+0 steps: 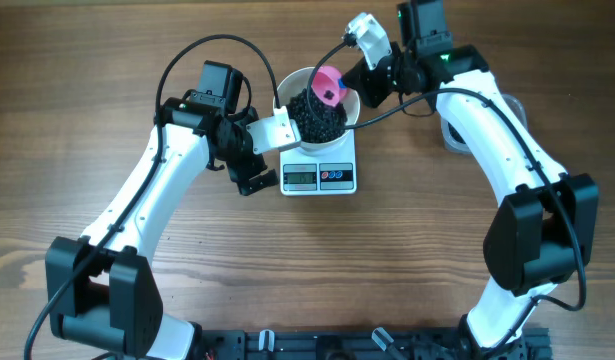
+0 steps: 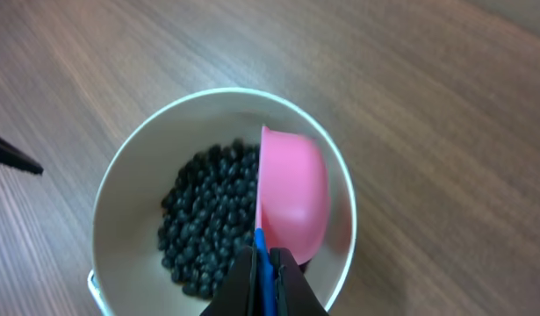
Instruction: Scoop item into bowl and weigh 150g on scale
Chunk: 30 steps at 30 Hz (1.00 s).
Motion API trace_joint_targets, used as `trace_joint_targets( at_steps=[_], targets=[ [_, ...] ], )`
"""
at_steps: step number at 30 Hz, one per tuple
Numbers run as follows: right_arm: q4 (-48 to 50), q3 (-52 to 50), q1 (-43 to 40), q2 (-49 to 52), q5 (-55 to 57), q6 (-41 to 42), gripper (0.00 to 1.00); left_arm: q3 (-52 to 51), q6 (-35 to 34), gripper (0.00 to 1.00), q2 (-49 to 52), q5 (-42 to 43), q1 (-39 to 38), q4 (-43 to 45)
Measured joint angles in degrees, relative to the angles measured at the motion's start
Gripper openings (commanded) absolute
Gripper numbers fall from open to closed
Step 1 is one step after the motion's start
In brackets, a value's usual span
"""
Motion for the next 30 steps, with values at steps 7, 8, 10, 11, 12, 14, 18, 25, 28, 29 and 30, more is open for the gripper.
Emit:
trace_joint_targets(
  at_steps=[7,8,10,11,12,14,18,25,28,29,30],
  targets=[
    [-0.4,0.0,0.0,0.0,0.0,0.0,0.04,0.0,0.0,1.00,0.0,0.0,0.0,0.0],
    [-0.4,0.0,0.0,0.0,0.0,0.0,0.04,0.0,0.0,1.00,0.0,0.0,0.0,0.0],
    [-0.4,0.0,0.0,0.0,0.0,0.0,0.04,0.0,0.0,1.00,0.0,0.0,0.0,0.0],
    [-0.4,0.0,0.0,0.0,0.0,0.0,0.04,0.0,0.0,1.00,0.0,0.0,0.0,0.0],
    [-0.4,0.0,0.0,0.0,0.0,0.0,0.04,0.0,0.0,1.00,0.0,0.0,0.0,0.0],
    [-0.4,0.0,0.0,0.1,0.0,0.0,0.04,0.0,0.0,1.00,0.0,0.0,0.0,0.0],
    [-0.4,0.0,0.0,1.1,0.0,0.0,0.04,0.0,0.0,1.00,0.0,0.0,0.0,0.0],
    [0.1,0.0,-0.1,2.8,-0.4,0.0,0.04,0.0,0.0,1.00,0.0,0.0,0.0,0.0],
    [0.0,0.0,-0.1,2.8,-2.4,0.0,0.04,0.0,0.0,1.00,0.0,0.0,0.0,0.0],
    [0.0,0.0,-0.1,2.9,-3.5,0.0,0.04,0.0,0.0,1.00,0.0,0.0,0.0,0.0],
    [0.0,0.0,-0.1,2.9,-4.8,0.4,0.04,0.0,0.0,1.00,0.0,0.0,0.0,0.0]
  ],
)
